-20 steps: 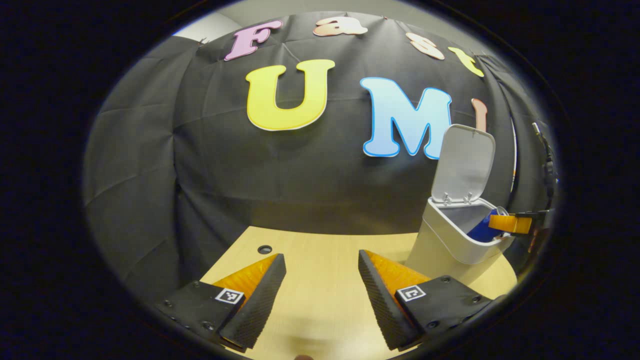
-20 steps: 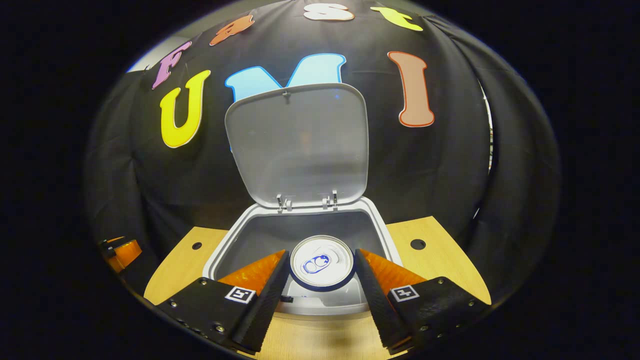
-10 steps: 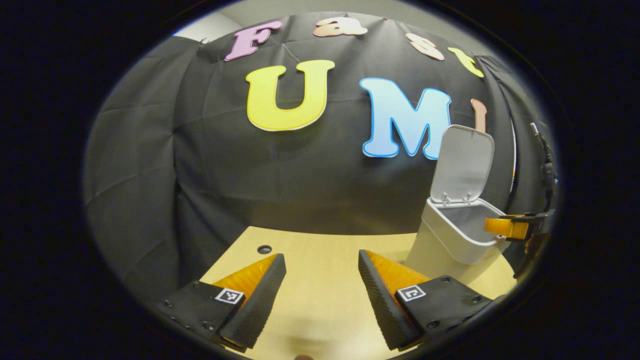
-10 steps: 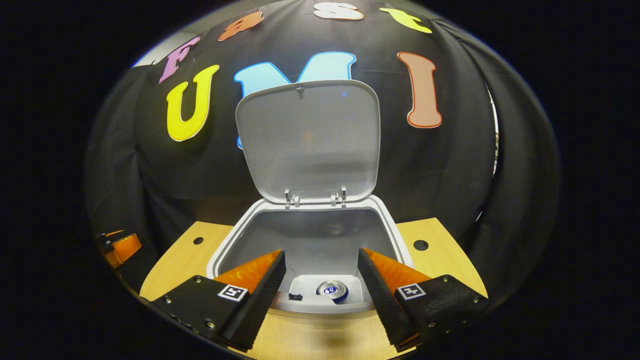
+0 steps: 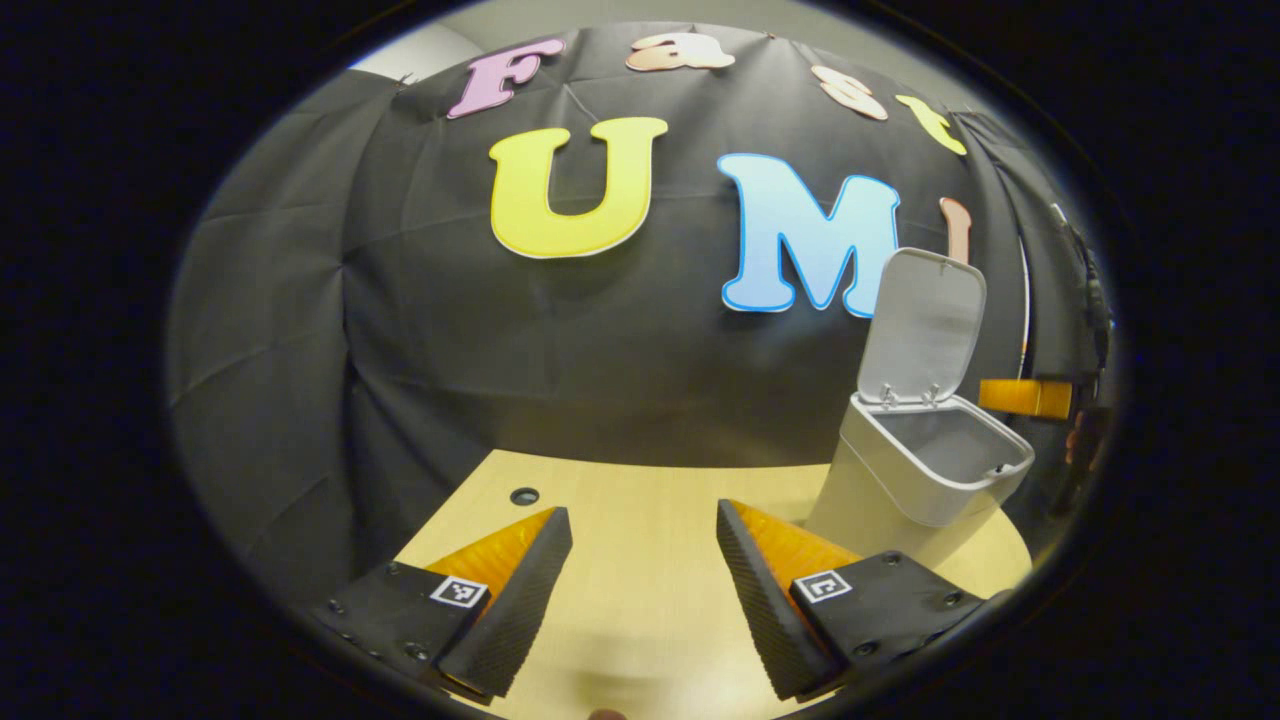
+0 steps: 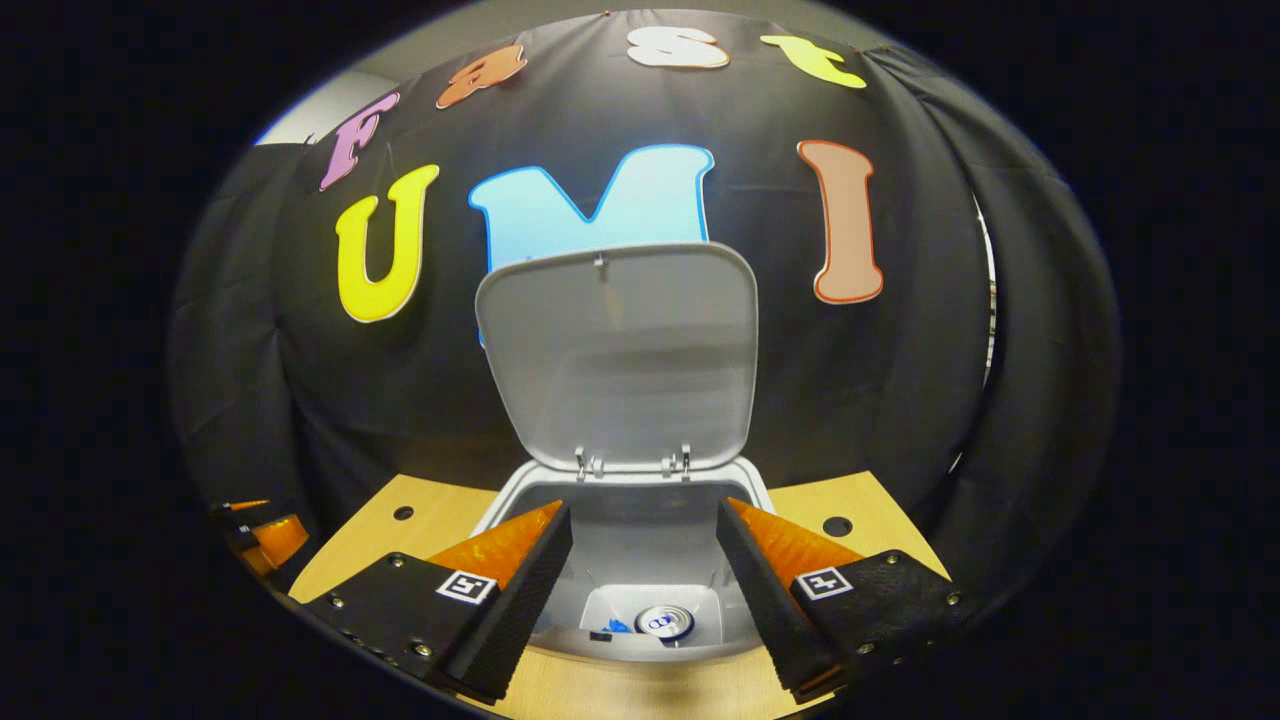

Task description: Press the lid of the desktop garbage bin to open it, pick up the crumpled paper on the desktop and throw it into the bin, then pick up the pop can on the desktop and drop it into the bin, and finally close the garbage bin lid.

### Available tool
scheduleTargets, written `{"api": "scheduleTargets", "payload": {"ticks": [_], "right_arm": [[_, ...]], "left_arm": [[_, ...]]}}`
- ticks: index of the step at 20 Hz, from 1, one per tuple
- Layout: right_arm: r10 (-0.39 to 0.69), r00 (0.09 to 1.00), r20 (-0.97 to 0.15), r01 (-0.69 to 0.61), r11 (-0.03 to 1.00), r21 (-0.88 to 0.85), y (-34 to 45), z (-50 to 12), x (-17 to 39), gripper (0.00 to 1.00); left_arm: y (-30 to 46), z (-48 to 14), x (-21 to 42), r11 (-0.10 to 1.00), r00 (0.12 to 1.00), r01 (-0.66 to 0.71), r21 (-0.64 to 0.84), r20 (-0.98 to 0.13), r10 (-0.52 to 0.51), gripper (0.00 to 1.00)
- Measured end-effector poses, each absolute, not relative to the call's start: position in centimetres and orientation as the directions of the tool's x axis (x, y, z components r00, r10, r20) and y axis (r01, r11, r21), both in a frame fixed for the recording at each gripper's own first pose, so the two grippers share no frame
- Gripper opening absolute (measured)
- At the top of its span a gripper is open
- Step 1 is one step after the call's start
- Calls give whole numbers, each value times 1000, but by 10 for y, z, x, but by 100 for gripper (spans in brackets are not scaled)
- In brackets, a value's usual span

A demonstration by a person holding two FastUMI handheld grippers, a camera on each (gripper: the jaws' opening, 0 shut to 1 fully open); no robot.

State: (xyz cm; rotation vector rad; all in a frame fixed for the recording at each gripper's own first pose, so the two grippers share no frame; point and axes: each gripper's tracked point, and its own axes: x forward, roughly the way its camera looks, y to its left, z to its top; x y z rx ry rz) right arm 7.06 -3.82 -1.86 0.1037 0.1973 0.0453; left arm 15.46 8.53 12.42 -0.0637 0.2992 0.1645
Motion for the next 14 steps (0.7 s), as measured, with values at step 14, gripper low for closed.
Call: {"api": "scheduleTargets", "payload": {"ticks": [14], "right_arm": [[53, 999, -8, -53, 998, 23, -46, 101, 108, 93]], "left_arm": [[97, 116, 157, 982, 933, -189, -17, -314, 174, 96]]}}
